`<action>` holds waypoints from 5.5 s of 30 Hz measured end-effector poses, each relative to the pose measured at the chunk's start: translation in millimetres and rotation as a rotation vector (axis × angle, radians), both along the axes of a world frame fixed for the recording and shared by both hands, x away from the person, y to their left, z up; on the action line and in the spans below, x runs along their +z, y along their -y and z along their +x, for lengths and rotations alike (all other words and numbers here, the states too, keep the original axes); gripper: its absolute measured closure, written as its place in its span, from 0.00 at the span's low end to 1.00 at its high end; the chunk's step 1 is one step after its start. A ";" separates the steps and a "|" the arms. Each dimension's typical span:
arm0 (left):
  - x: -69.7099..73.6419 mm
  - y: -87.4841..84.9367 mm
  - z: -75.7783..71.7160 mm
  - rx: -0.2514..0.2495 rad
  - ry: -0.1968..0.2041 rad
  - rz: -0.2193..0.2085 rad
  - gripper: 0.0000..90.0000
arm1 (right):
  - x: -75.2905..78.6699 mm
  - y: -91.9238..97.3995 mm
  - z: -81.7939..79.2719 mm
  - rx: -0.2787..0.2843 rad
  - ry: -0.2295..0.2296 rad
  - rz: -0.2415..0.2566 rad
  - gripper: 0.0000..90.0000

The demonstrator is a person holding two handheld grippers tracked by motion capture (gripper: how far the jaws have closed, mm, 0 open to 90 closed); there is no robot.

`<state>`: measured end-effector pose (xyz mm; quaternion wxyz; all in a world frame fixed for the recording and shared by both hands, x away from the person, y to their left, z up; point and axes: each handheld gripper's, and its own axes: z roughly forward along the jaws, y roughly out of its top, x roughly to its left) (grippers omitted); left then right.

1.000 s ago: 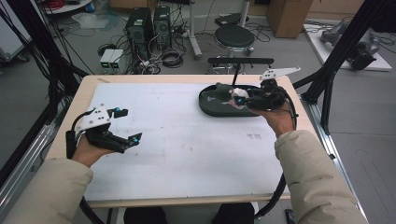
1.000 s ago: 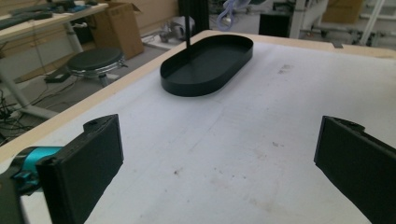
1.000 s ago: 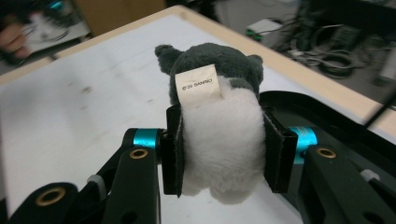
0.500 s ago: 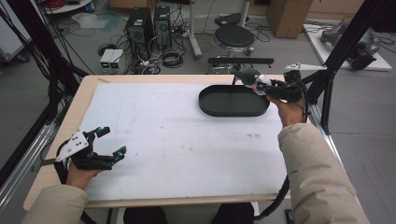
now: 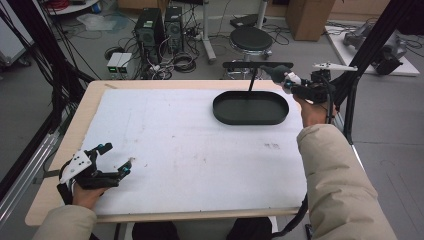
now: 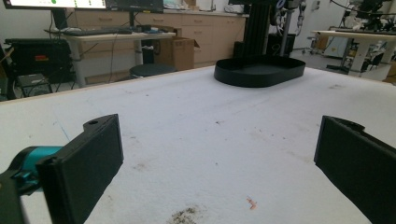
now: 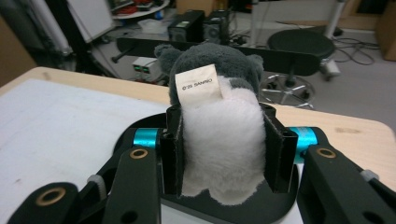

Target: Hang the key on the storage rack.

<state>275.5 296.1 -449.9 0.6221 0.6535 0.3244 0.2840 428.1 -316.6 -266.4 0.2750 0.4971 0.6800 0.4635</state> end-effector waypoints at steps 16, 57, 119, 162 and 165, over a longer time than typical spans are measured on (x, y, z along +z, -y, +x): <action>-0.7 2.6 -2.1 0.034 0.016 0.023 0.02 | -0.2 -2.1 9.7 -0.038 0.016 0.004 0.64; -0.4 4.0 -1.2 0.028 0.010 0.043 0.02 | -4.5 -30.7 28.7 0.027 -0.009 0.007 0.64; -0.2 5.0 -0.5 0.038 -0.003 0.046 0.02 | -58.1 -39.2 44.0 0.138 -0.122 0.068 0.01; -1.2 5.0 -4.4 0.064 0.034 0.039 0.02 | -183.6 22.5 -103.3 0.383 0.265 0.201 0.01; -1.2 5.0 -4.6 0.065 0.035 0.039 0.02 | -183.7 21.1 -103.8 0.389 0.280 0.193 0.01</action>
